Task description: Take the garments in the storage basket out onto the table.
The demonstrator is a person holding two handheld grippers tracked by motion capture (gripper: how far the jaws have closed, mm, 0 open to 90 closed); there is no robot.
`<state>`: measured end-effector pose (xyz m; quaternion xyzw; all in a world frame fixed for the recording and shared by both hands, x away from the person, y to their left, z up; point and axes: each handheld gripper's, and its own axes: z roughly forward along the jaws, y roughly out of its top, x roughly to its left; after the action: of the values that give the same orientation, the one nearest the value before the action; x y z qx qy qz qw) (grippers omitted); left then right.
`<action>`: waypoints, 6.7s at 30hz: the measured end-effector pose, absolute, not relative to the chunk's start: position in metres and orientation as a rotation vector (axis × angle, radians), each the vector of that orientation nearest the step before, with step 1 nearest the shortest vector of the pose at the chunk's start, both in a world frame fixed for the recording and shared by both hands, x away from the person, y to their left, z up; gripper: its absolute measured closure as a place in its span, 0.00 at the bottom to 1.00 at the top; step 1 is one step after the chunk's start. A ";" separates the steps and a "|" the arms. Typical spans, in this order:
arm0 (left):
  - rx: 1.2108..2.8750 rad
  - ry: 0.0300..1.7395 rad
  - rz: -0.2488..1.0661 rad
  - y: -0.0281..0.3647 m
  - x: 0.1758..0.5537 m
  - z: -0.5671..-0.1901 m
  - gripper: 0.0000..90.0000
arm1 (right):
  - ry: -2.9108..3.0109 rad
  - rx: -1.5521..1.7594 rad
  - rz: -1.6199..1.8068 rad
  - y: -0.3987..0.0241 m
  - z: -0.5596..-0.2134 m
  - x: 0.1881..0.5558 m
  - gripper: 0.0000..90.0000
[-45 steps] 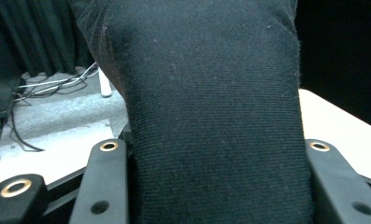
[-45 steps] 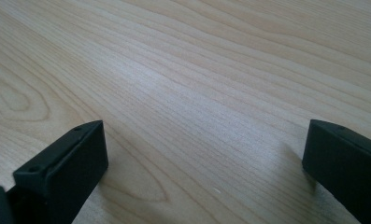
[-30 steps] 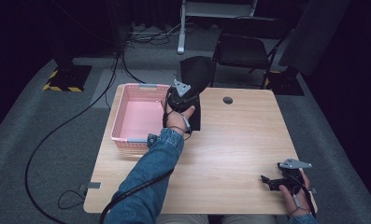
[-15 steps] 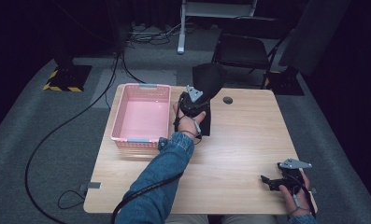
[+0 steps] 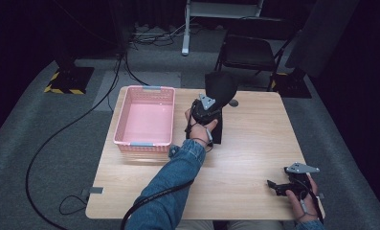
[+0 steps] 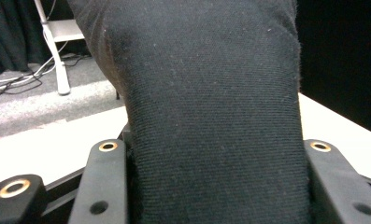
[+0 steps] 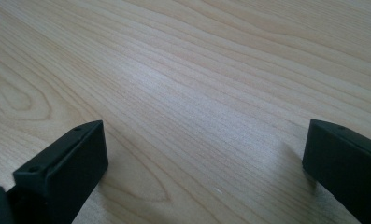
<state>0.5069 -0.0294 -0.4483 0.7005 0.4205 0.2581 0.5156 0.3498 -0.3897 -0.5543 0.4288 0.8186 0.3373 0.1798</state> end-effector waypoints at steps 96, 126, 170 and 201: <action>1.680 1.091 0.462 0.009 0.460 -0.472 0.15 | 2.326 1.198 0.959 -0.389 -0.554 0.352 0.00; 1.690 1.052 0.492 0.061 0.415 -0.452 0.14 | 2.323 1.201 0.958 -0.388 -0.554 0.352 0.00; 1.766 0.920 0.484 0.094 0.371 -0.437 0.13 | 2.323 1.202 0.958 -0.388 -0.554 0.351 0.00; 1.780 0.986 0.508 0.144 0.343 -0.462 0.13 | 2.321 1.203 0.957 -0.388 -0.554 0.351 0.00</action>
<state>0.3434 0.1443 -0.4623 0.7356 0.4073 0.2101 0.4989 0.3510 -0.3879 -0.5543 0.4252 0.8205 0.3383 0.1778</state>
